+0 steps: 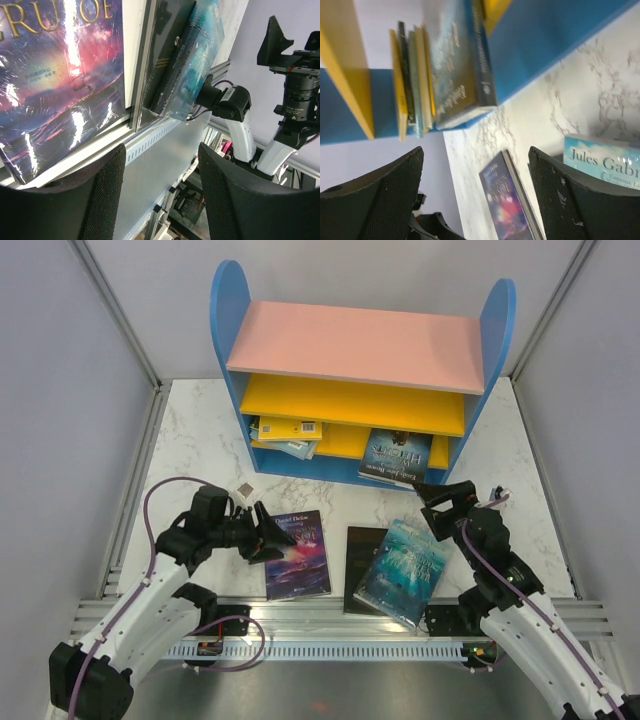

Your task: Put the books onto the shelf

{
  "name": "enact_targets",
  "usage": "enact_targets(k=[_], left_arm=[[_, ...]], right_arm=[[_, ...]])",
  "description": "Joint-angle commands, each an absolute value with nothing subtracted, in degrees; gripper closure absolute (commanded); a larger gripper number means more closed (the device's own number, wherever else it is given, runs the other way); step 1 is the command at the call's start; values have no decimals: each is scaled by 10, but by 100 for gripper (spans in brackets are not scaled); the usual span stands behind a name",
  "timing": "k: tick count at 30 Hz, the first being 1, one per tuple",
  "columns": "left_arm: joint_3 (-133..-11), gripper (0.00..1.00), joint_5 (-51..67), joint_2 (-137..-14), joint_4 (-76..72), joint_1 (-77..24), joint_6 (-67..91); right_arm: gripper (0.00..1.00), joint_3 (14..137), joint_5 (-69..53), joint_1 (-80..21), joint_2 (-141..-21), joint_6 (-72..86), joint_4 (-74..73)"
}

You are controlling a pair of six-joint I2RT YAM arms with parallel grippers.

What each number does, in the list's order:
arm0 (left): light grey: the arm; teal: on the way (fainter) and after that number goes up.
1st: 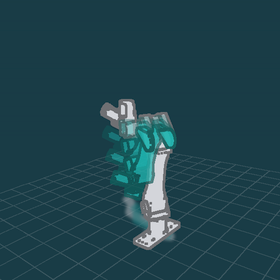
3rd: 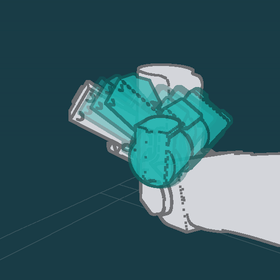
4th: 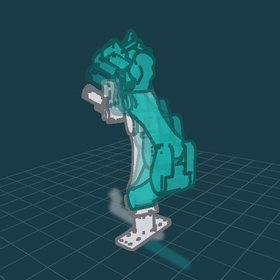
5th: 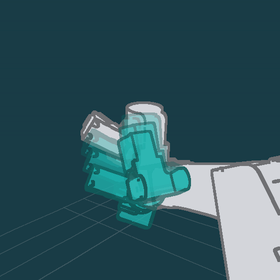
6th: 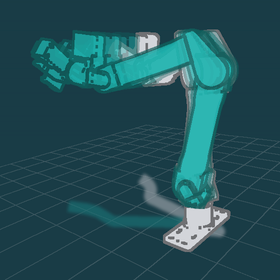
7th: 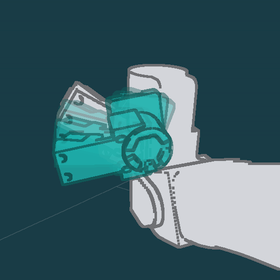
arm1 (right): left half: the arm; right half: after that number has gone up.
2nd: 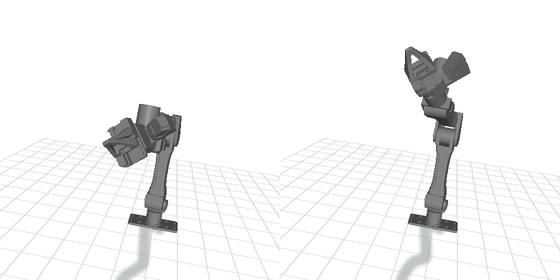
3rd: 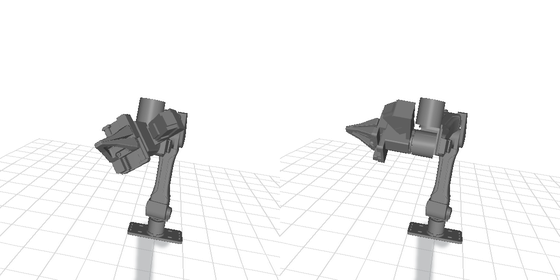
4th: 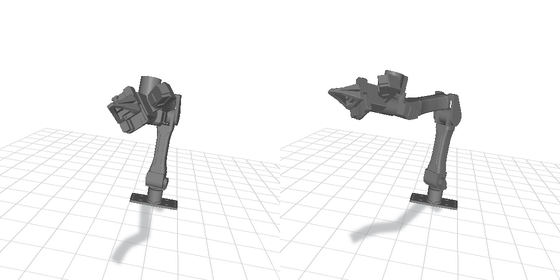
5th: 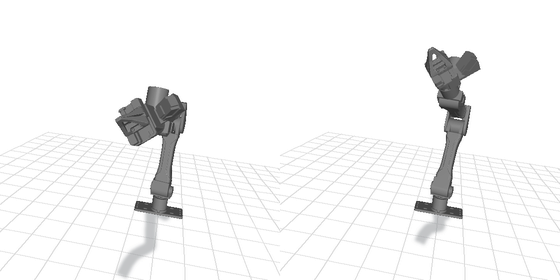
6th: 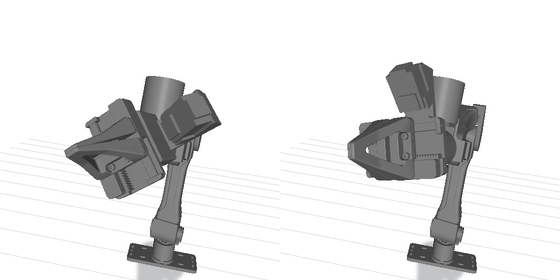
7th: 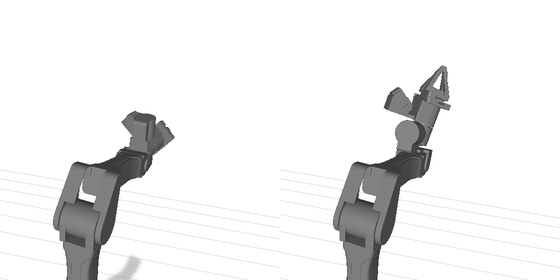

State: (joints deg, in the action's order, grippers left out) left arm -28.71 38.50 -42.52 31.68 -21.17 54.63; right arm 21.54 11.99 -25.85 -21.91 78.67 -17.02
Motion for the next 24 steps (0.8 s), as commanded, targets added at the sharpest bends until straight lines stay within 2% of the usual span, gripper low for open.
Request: enact_targets(k=[1,3,4,7,10,24], left_arm=[[-305,37,367,-426,320,-208,528],[-305,37,365,-426,320,-208,532],[-305,37,365,-426,319,-208,533],[-305,37,360,-419,320,-208,536],[-306,37,358,-416,320,-208,539],[-329,38,350,-449,319,-205,521]], right_arm=[[13,202,71,-258,-249,794,-163],[26,204,44,-258,-297,783,-122],[37,207,26,-258,-327,778,-107],[57,216,15,-258,-357,766,-69],[66,220,8,-258,-394,759,-30],[71,250,-4,-257,-567,737,93]])
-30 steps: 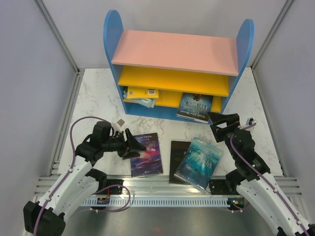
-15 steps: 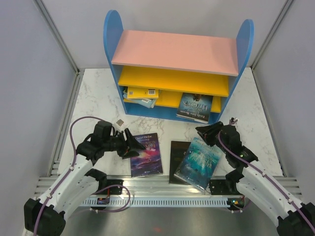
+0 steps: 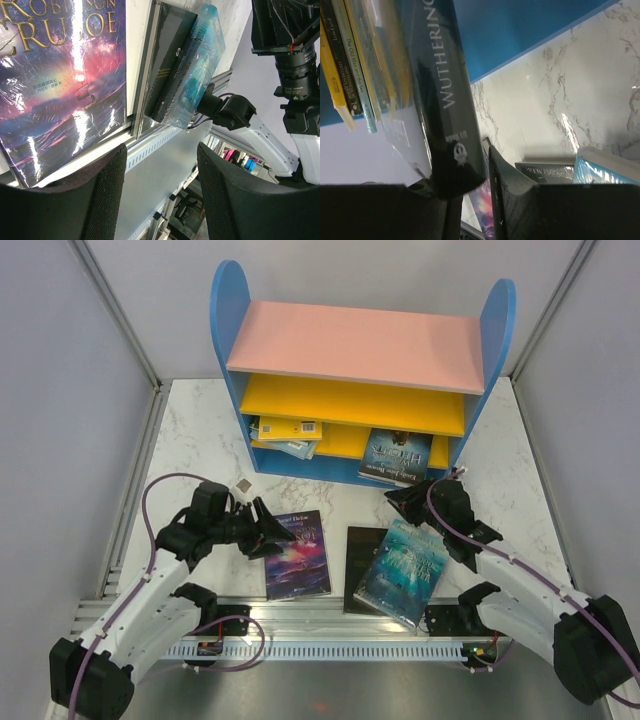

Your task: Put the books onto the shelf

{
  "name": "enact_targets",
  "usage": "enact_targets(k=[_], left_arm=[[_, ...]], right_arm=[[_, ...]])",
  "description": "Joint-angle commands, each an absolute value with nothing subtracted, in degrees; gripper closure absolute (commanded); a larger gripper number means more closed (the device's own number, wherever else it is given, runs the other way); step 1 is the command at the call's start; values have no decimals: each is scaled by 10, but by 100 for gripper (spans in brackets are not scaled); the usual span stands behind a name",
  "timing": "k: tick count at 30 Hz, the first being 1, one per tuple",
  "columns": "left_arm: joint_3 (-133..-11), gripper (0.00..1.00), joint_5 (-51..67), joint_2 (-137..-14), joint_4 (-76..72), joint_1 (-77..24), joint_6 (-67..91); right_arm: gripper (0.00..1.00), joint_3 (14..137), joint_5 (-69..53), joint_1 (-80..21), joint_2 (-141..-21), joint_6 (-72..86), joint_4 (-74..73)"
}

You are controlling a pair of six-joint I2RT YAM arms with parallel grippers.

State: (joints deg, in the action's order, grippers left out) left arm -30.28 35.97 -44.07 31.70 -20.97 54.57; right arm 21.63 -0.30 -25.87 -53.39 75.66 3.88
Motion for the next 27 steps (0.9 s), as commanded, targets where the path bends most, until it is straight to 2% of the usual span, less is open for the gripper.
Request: enact_targets(k=[1,21,24,27], left_arm=[[-330,38,350,-451,320,-204,520],[-337,39,340,-453,370,-183,486],[-348,40,313,-461,411,-174,469],[-348,40,270,-470,453,-169,453]], right_arm=[[70,254,-4,-256,-576,737,99],[75,307,-61,-227,-736,723,213],[71,329,-124,-229,-744,680,195],[55,311,-160,-237,-723,657,190]])
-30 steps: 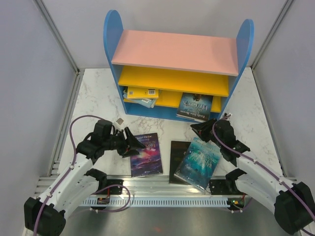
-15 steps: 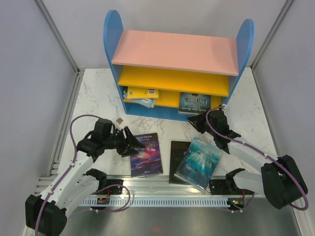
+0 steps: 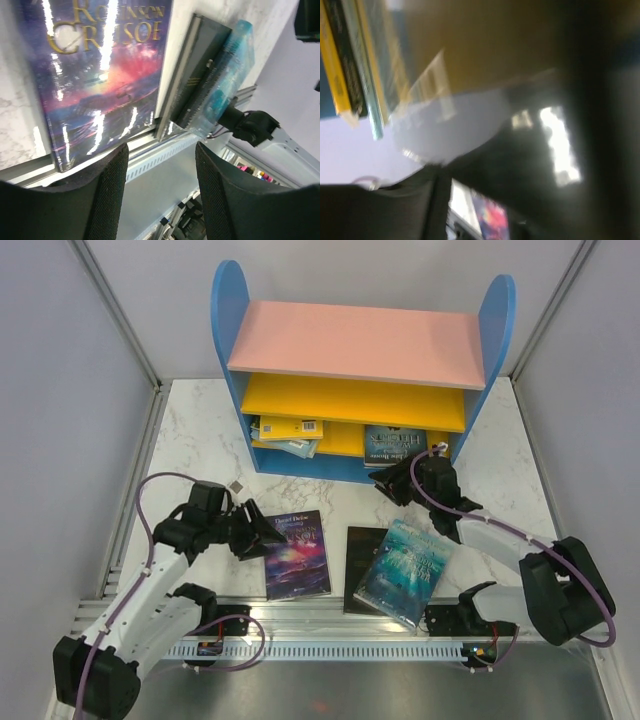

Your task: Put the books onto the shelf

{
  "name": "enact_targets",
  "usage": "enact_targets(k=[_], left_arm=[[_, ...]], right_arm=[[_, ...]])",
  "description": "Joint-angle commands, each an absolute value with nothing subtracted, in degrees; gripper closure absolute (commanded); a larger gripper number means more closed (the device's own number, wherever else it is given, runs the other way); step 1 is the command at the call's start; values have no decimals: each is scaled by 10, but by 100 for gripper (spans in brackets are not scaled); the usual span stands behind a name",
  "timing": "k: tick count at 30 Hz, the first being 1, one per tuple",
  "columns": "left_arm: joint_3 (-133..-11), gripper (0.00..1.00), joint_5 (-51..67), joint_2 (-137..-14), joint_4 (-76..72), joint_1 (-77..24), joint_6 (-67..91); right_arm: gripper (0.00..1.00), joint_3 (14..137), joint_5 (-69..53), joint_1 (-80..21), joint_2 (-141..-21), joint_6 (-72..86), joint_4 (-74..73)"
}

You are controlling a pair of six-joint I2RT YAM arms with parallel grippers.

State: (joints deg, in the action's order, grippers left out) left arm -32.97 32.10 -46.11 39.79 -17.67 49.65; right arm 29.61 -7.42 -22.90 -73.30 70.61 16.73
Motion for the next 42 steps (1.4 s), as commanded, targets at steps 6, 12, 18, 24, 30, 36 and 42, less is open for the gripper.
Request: enact_targets(k=[6,12,18,24,30,36,42], left_arm=[[-340,35,201,-501,502,-164,447],[-349,30,121,-534,524,-164,480],[-348,25,21,-562,506,-164,538],[-289,24,47,-611,378,-165,541],[-242,24,59,-630,297,-167,534],[-240,24,99,-691,248,-168,525],[-250,25,216,-828,148,-190,504]], right_arm=[[23,269,-174,-324,-679,628,180],[14,273,-172,-410,-722,621,208],[15,321,-166,-452,-804,591,209],[14,323,-151,-467,-842,592,214],[14,333,-139,-468,-883,555,194],[14,350,-143,-479,-947,541,201],[15,363,-155,-512,-1007,562,237]])
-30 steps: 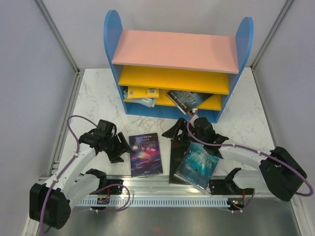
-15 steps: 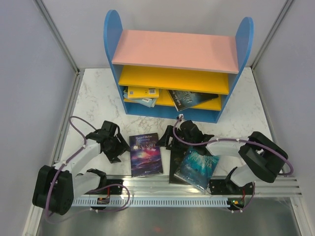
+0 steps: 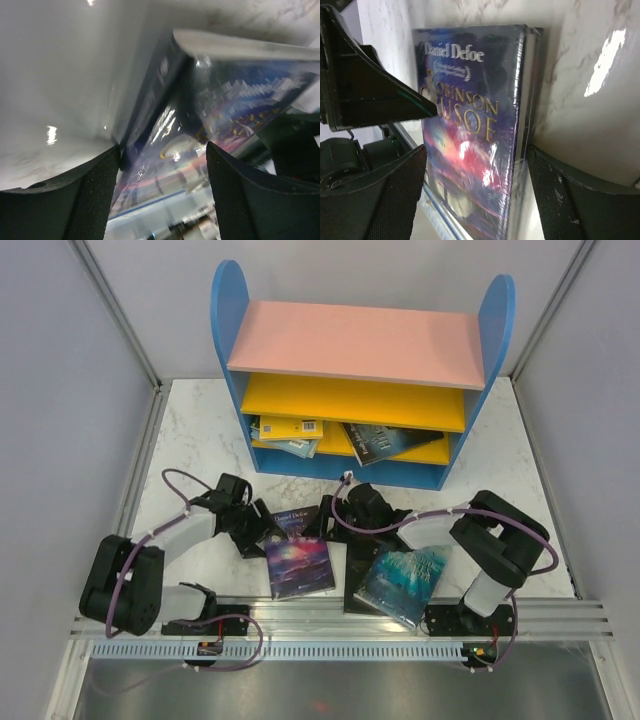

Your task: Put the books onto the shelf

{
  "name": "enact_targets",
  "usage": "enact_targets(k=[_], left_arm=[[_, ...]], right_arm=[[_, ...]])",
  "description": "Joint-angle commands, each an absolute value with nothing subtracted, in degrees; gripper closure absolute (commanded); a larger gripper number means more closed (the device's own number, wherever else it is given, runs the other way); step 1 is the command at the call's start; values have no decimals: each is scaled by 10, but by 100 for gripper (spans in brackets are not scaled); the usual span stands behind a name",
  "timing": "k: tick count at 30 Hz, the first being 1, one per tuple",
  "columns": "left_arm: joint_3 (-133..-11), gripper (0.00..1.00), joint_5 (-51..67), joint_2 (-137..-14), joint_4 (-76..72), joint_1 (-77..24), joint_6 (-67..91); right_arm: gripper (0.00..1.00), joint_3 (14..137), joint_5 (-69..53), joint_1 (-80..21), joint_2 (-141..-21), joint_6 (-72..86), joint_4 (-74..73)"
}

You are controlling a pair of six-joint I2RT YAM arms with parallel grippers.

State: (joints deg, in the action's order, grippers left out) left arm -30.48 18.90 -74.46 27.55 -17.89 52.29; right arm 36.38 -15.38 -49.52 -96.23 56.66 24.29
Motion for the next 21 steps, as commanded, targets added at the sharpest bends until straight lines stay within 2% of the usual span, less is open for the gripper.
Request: enact_targets(k=[1,3,6,10,14,17,18,20,21], left_arm=[[-248,26,240,-855,103,-193,504],[-239,28,295,-915,54,-212,503],[-215,30,336,-926,-23,-224,507],[-205,31,347,-826,-33,-224,516],[-241,31,323,-718,52,-222,515],[-265,33,321,-674,75,-221,516],[-271,34,321,-669,88,-220,516],[-285,40,326,-654,93,-218,516],[-289,43,328,-653,100,-218,515]], right_arm=[[16,359,-156,-519,-1013,575,247],[16,356,-163,-526,-1033,584,270],[16,357,-173,-537,-1056,592,282],[17,352,-173,-543,-1069,600,293],[20,342,-170,-543,-1056,606,294],[39,323,-174,-542,-1035,611,308],[49,317,-178,-542,-1029,618,314],[53,293,-197,-542,-1008,629,354],[58,284,-206,-543,-1000,635,373]])
